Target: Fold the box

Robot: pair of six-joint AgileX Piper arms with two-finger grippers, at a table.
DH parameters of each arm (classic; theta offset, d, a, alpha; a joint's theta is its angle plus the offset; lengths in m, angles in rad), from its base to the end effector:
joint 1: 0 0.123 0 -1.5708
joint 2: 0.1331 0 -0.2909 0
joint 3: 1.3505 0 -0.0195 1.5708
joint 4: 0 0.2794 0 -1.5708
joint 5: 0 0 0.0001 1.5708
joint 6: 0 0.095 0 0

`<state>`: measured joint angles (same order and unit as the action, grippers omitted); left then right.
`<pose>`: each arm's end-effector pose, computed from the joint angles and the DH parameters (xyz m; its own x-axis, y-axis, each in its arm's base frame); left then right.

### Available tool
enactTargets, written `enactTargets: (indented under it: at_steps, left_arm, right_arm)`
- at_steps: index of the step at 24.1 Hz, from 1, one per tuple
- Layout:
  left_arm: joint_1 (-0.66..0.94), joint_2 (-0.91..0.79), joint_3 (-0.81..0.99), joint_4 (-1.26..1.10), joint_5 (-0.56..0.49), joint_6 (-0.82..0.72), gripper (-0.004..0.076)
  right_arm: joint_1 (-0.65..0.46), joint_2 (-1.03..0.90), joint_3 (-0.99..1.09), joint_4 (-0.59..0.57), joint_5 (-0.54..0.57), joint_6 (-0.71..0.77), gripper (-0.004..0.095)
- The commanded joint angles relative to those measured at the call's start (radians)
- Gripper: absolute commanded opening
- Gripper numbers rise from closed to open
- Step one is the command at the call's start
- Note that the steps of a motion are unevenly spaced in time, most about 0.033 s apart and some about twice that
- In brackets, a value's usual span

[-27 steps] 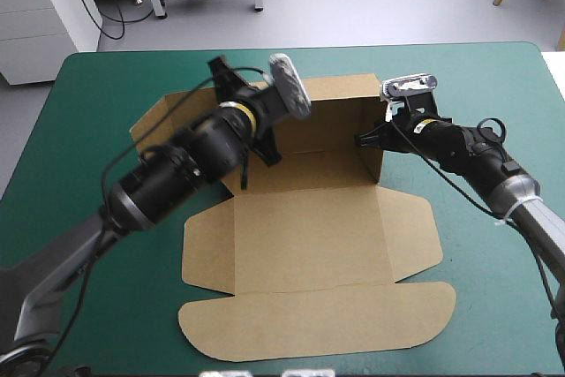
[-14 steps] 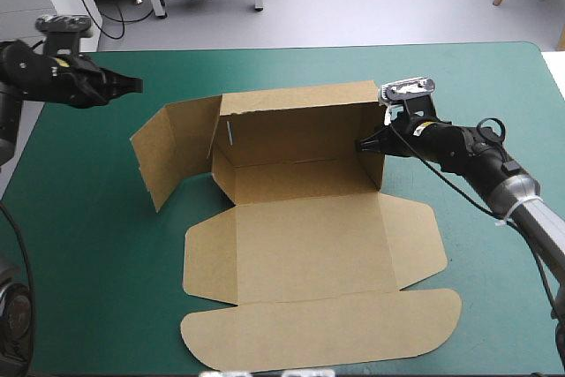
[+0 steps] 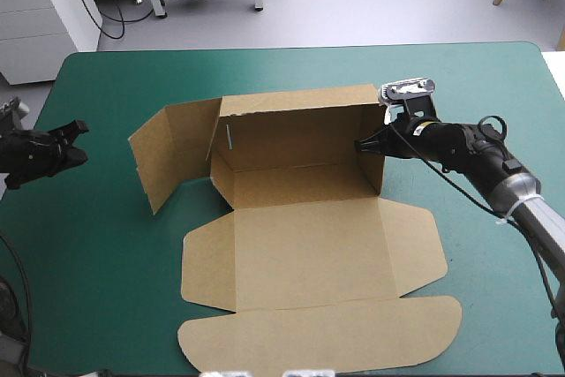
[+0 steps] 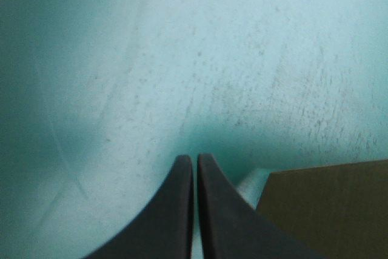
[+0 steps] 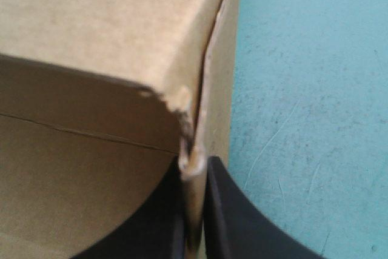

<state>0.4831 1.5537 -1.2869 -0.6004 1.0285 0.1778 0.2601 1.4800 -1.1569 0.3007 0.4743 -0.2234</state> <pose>0.3297 0.1210 0.3064 -0.7511 -0.5533 -0.3601 -0.3453 0.7942 -0.5001 0.3455 0.1053 0.3072 -0.6321 -0.1213 -0.7653 -0.3269 0.9372 0.1214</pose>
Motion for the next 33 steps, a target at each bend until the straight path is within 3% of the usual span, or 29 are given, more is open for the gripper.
enactTargets:
  at_steps: [1, 5, 7, 12, 15, 26, 33]
  left_arm:
    - [0.042, -0.044, 0.050, -0.120, -0.066, 0.004, 0.0002]
    - [0.044, -0.044, 0.101, -0.116, -0.096, 0.007, 0.0003]
    - [0.044, -0.044, 0.108, -0.113, -0.104, 0.010, 0.0002]
    - [0.044, -0.044, 0.108, -0.159, -0.104, 0.010, -0.0010]
    - [0.043, -0.044, 0.108, -0.169, -0.104, 0.010, -0.0010]
    - [0.041, -0.044, 0.108, -0.165, -0.085, 0.010, -0.0010]
    - [0.041, -0.044, 0.108, -0.165, -0.086, 0.010, -0.0010]
  right_arm:
    - [-0.007, -0.038, -0.087, 0.021, 0.030, 0.020, -0.0019]
    - [-0.007, -0.038, -0.201, -0.035, 0.157, 0.114, -0.0019]
    - [-0.007, -0.038, -0.281, -0.067, 0.274, 0.202, -0.0019]
    - [-0.007, -0.013, -0.300, -0.092, 0.531, 0.252, -0.0018]
    - [-0.007, 0.045, -0.300, -0.120, 0.587, 0.252, -0.0018]
    - [-0.007, 0.241, -0.300, -0.181, 0.401, 0.241, -0.0018]
    - [-0.007, 0.268, -0.367, -0.215, 0.395, 0.241, -0.0014]
